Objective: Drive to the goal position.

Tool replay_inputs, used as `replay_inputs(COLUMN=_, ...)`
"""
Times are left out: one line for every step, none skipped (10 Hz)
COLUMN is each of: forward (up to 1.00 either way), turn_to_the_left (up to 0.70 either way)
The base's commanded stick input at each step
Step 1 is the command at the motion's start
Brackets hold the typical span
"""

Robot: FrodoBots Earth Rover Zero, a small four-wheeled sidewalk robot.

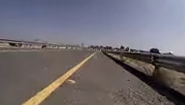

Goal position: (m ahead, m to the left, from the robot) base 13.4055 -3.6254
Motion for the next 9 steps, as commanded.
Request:
replay_inputs(forward=0.3, turn_to_the_left=0.0)
replay_inputs(forward=0.3, turn_to_the_left=0.0)
replay_inputs(forward=0.3, turn_to_the_left=0.0)
replay_inputs(forward=0.3, turn_to_the_left=0.0)
replay_inputs(forward=0.3, turn_to_the_left=0.0)
replay_inputs(forward=0.3, turn_to_the_left=0.0)
replay_inputs(forward=0.3, turn_to_the_left=0.0)
replay_inputs(forward=0.3, turn_to_the_left=0.0)
replay_inputs(forward=0.3, turn_to_the_left=0.0)
